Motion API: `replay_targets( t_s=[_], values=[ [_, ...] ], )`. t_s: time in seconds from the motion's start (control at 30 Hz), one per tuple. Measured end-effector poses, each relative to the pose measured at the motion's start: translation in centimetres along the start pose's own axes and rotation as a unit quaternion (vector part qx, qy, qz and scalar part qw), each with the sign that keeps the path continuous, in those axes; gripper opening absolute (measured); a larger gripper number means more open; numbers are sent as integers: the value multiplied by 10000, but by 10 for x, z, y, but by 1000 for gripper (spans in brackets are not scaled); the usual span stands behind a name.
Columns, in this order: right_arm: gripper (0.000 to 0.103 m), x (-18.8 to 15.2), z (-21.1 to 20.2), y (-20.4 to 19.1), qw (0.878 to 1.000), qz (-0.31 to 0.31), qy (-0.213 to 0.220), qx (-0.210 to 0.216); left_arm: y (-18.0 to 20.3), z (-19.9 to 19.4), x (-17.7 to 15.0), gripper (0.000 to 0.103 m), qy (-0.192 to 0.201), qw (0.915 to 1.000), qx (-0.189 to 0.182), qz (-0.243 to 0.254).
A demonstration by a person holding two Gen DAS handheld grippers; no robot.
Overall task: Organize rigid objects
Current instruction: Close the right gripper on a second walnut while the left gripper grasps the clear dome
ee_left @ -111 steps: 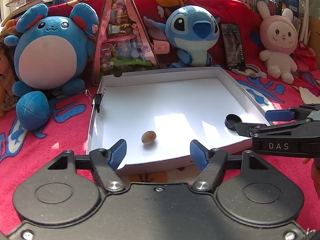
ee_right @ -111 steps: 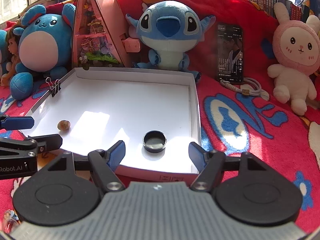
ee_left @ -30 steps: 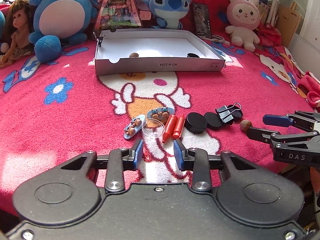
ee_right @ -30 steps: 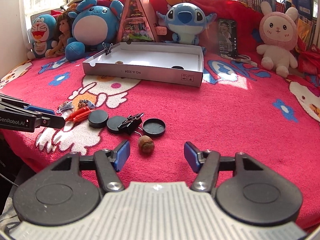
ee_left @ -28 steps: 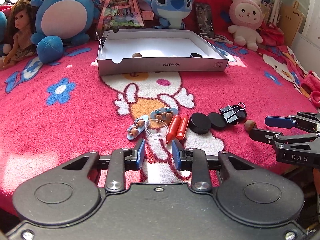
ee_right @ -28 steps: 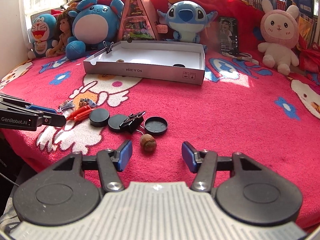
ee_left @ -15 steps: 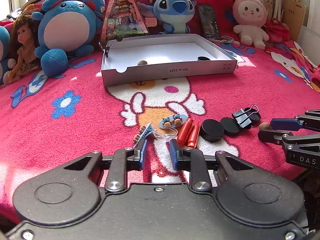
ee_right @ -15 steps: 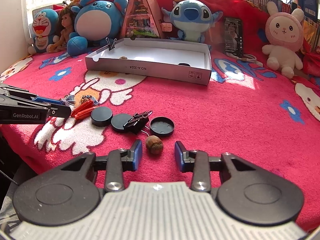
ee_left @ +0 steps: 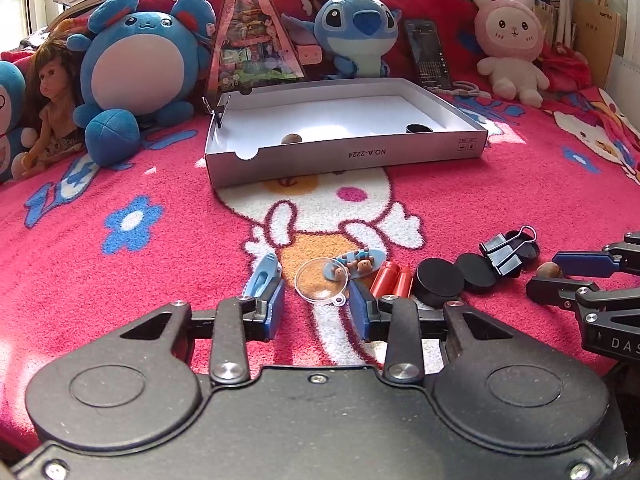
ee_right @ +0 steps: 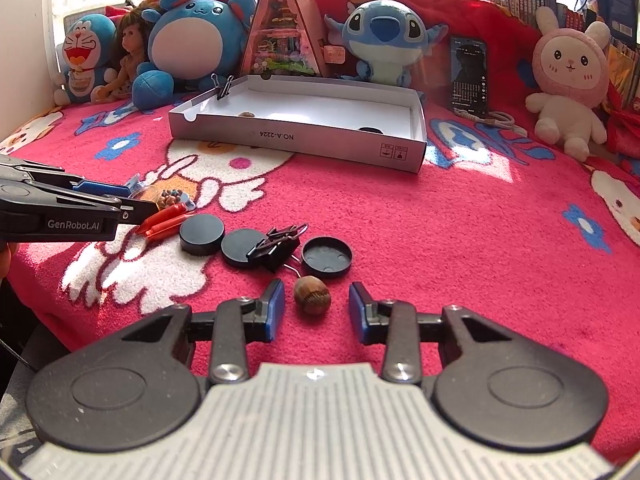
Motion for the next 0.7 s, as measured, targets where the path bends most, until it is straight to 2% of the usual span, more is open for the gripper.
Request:
replay_targets(
  t_s=[0.13, 0.23, 0.33, 0.4, 0.7],
  values=[
    [42, 0, 0, -1, 10000, -44, 22, -42, 0, 3, 2, 34, 10, 10000, -2, -13],
    [36, 0, -2, -4, 9999, -138, 49, -70, -1, 5, 2, 28, -31, 10000, -3, -49],
    [32, 0, -3, -5, 9997, -205, 55, -73, -1, 5, 2, 27, -17, 10000, 25, -64],
    [25, 1, -3, -5, 9998, -197, 38, -92, -2, 3, 3, 27, 17, 10000, 75, -44],
    [24, 13, -8, 11, 9994, 124, 163, -262, -6, -6, 19, 27, 128, 9999, -6, -111]
  ],
)
Point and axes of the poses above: each gripper's, at about its wrist camera, not at the fingertips, and z roughly the way its jaws point, y to its right, x to its top, the point moved 7 cm from there along z, roughly the way its jaws point, and after that the axes turned 10 degrees about -z, right-handed, at the moved point
